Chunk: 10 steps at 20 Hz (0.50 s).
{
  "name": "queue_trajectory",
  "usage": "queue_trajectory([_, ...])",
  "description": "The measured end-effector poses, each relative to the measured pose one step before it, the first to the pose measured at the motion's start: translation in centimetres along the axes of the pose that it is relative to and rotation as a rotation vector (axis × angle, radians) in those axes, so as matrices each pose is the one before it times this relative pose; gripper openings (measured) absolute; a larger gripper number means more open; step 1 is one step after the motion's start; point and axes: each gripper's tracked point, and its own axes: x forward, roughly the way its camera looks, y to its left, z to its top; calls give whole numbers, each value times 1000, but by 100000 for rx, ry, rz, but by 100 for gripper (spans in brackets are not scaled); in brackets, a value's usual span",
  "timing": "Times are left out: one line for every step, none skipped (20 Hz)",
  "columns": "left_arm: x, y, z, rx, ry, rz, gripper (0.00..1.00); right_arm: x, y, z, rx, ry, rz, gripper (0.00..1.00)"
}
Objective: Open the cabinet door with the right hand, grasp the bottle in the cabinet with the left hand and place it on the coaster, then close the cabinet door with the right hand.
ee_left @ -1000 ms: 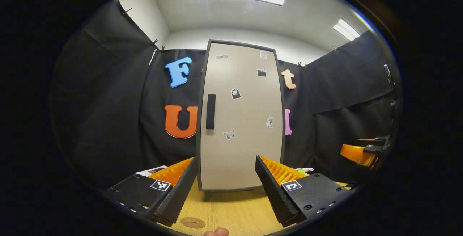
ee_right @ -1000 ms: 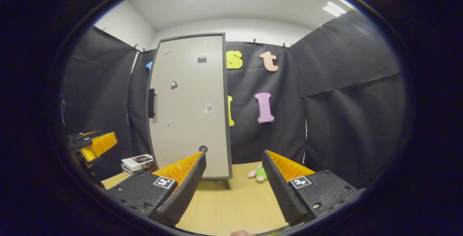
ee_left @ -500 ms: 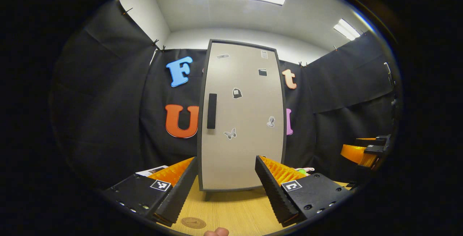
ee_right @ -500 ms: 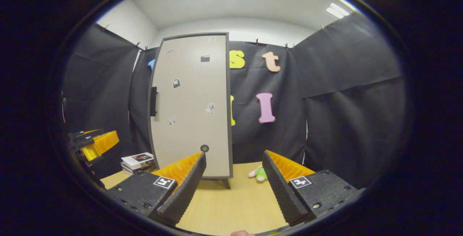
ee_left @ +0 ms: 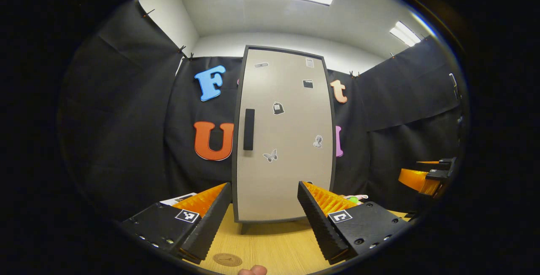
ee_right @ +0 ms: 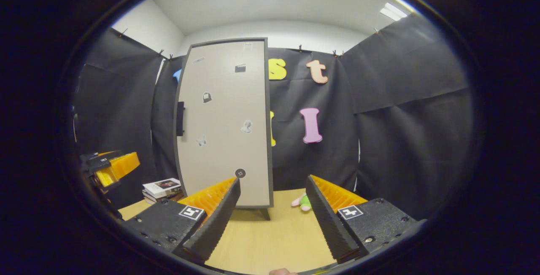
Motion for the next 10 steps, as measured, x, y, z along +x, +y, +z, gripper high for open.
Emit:
queue_trajectory([-58,-103,65,-154,-135,-205,95,123,115,-314,-508,665,506,100])
queue_trajectory([17,-50,29,-30,14,-166,95,98,-24,-203,-801,760,196,100])
queue_trajectory([-30,-22,-30,104,-28,-154,95,162,14,-64,-536,283,478,100])
queue_trajectory([-58,-8,37,145,-72,57,95,89,137,157,-88,-66,631,100])
queue_trajectory([-17,-9,-31,170,-21,116,95,77,157,155,204,-193,966,100])
queue_trajectory([-1,46,-93,108,133,115,95,178,340,341,30,-675,1355,100])
queue_trajectory([1,69,-84,145,187,125,95,277,319,367,-790,-616,1390,100])
queue_trajectory([-36,-66,-115,3,371,20,95,339,342,447,-1352,-409,1515,100])
queue_trajectory([-65,-23,-48,-74,189,62,95,379,451,495,-963,-717,1995,100])
queue_trajectory([19,37,2,-80,-38,267,95,500,549,616,-324,-676,2398,100])
